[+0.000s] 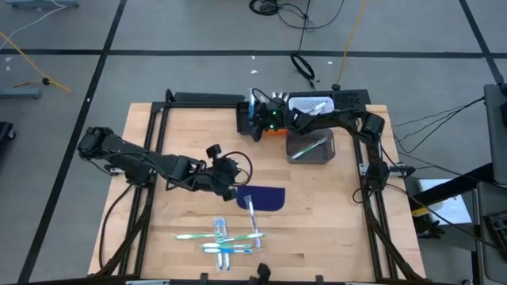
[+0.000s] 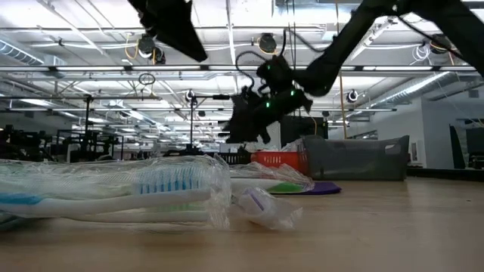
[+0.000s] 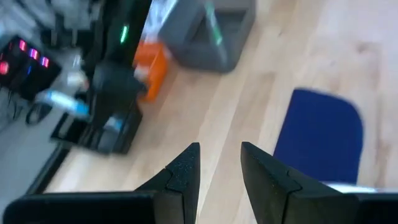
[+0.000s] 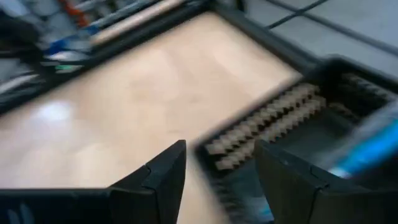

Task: Pick & Place Toothbrushes
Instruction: Put the purple toothbrush into the white bin

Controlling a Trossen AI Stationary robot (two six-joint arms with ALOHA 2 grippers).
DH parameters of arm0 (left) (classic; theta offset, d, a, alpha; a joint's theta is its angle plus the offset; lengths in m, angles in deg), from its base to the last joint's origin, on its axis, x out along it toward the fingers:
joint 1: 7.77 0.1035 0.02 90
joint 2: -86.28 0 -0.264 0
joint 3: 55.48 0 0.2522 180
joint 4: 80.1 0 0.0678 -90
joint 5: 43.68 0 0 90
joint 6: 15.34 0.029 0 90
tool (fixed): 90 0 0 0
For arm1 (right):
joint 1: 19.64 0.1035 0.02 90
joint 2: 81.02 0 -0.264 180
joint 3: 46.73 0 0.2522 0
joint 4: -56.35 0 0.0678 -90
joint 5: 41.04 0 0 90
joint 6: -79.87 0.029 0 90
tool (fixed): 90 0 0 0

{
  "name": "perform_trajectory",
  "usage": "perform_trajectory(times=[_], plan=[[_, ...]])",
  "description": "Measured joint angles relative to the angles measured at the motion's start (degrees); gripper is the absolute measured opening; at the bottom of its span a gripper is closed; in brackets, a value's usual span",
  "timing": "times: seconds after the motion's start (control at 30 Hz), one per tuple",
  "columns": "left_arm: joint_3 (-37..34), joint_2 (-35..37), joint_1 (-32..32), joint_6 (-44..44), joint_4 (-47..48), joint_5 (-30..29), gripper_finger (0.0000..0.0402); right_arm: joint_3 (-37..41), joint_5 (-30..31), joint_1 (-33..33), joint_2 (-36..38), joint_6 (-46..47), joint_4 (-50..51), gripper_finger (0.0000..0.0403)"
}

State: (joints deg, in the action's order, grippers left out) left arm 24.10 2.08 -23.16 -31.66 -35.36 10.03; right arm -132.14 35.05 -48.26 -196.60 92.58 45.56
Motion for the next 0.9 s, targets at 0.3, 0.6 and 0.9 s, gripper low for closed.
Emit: perform_trajectory(times=[0.3, 0.6, 0.9], plan=[[0.0, 0.0, -1.5, -12.56, 11.05, -0.13, 0.0118, -0.02, -2.91, 9.19, 8.84, -6.17, 12.94, 0.018], [0.0, 0.0, -6.85, -17.87, 15.93, 1.18, 0.0118, -0.06, -2.86, 20.72, 11.2, -8.34, 25.03, 0.018], [-4.14, 0.0, -11.34, -24.3, 16.42, 1.52, 0.0118, -0.04, 2.11, 32.25, 11.18, -1.28, 34.81, 0.018]])
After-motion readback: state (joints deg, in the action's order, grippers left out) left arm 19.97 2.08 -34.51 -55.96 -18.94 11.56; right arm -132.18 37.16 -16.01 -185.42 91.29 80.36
